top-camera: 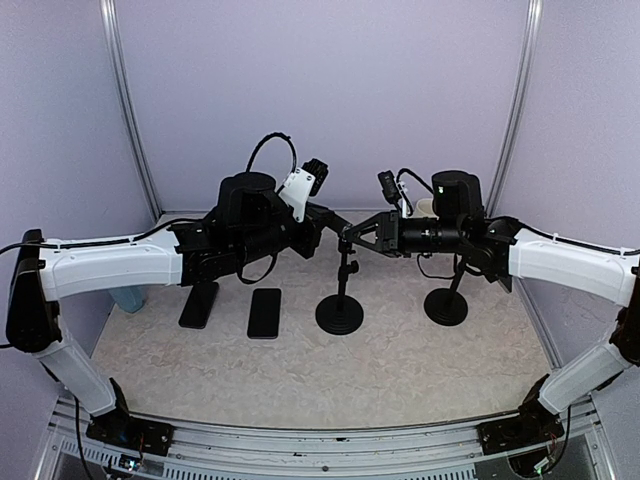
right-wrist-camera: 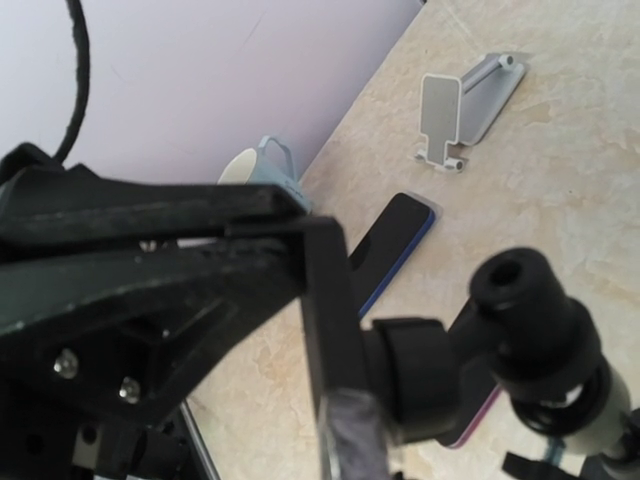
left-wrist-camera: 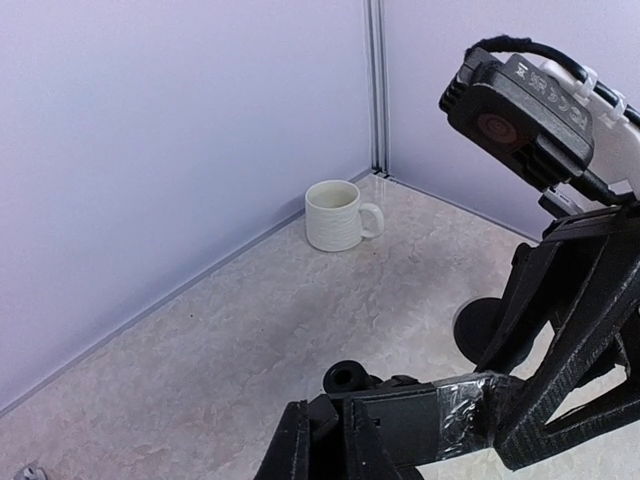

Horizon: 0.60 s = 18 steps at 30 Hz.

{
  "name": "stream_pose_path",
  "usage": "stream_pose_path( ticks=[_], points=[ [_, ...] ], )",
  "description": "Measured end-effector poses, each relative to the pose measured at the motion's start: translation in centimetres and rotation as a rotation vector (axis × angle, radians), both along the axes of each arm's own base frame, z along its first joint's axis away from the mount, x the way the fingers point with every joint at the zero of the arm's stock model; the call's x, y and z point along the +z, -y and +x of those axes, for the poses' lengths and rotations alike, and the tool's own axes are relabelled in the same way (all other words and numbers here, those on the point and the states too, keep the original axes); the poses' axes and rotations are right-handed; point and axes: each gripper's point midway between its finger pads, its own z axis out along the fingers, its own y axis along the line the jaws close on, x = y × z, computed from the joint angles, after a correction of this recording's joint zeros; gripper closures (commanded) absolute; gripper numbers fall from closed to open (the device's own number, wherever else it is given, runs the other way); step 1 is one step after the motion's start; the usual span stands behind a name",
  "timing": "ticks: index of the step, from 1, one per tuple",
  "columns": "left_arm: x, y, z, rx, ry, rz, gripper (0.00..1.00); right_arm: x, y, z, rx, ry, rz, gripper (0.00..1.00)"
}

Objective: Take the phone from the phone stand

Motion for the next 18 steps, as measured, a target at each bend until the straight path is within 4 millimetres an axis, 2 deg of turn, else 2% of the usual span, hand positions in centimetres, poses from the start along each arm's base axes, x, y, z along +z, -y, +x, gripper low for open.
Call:
stream_pose_path(
  ticks=[4,8,12,18],
  points=[
    [0.0,0.0,0.1,0.001,0.004,0.001,1.0,0.0,0.0,0.0,-0.001,0.007,-0.004,0.53],
    [0.1,0.0,0.4,0.002,0.012,-0.005,1.0,-0.6,0.4,0.4,-0.028,0.008,-0.033,0.35],
    [0.3,-0.3,1.3,0.014,0.018,-0.02,1.0,-0.9,1.1,0.7,-0.062,0.023,-0.072,0.23],
    [0.7,-1.0,3.1,0.038,0.023,-0.052,1.0,0.5,2.9,0.4,-0.108,0.066,-0.071,0.18]
  ],
)
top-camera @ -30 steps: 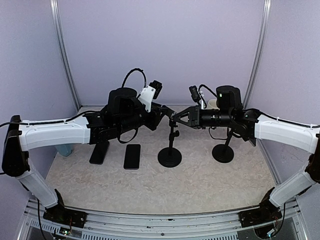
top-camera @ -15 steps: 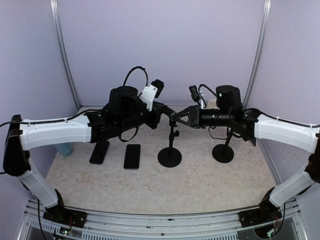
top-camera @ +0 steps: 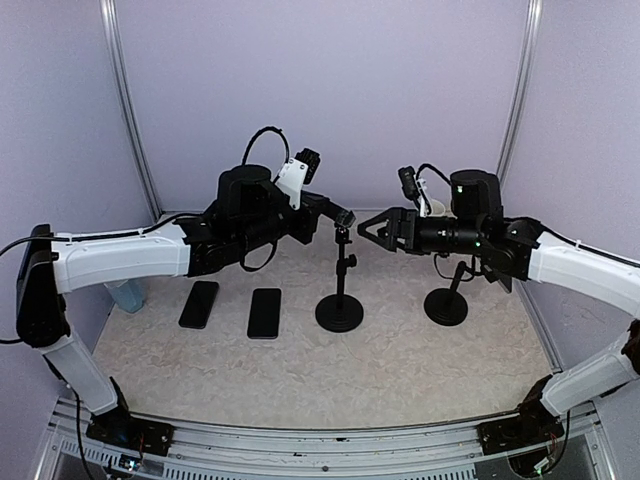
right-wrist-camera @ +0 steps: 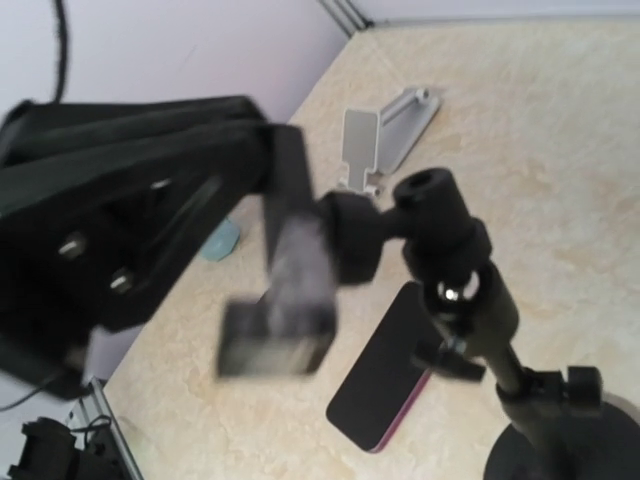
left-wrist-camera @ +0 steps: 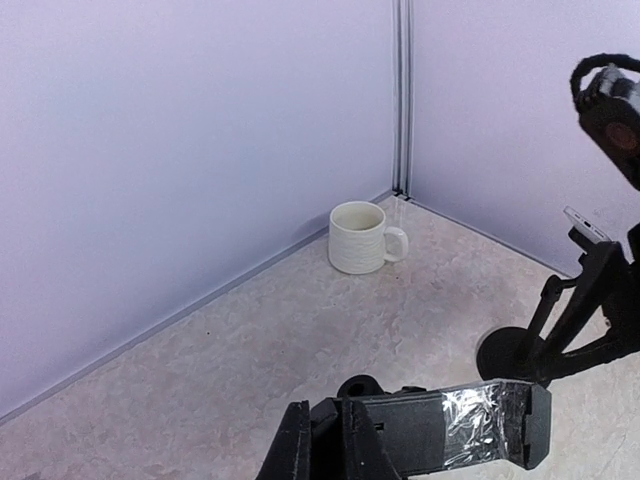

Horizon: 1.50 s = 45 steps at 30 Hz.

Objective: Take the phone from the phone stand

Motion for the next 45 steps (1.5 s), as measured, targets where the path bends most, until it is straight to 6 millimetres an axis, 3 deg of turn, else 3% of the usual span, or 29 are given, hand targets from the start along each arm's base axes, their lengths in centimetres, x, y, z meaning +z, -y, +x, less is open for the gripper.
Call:
stream_pose_path(
  ticks=[6,13,19,29,35,45],
  points=[
    [0.2,0.0,1.7,0.016,0.006,-0.025,1.0,1.3,1.3,-0.5,-0.021,0.038,0.017,0.16],
    [0.5,-0.3,4.1,0.049,0.024,-0.039,1.0,0.2,1.8,-0.9,-0.031,0.023,0.001,0.14],
    [0.7,-1.7,6.7,0.098,0.044,-0.039,1.0,0.4,2.3,-1.2,-0.037,0.031,0.003,0.13],
    [2.5,-5.8,11.3,0.209,0.098,-0.067,1.0,0.6,2.5,-1.5,-0.037,0.04,0.006,0.13],
    [2.2,-8.9,14.1,0.286,0.11,-0.059,1.0,0.6,2.8,-1.3,-0.044,0.04,0.004,0.13],
    [2.5,-13.8,16.8,0.4,0.134,-0.056,1.0,0.5,2.8,-1.2,-0.045,0.043,0.001,0.13]
  ],
)
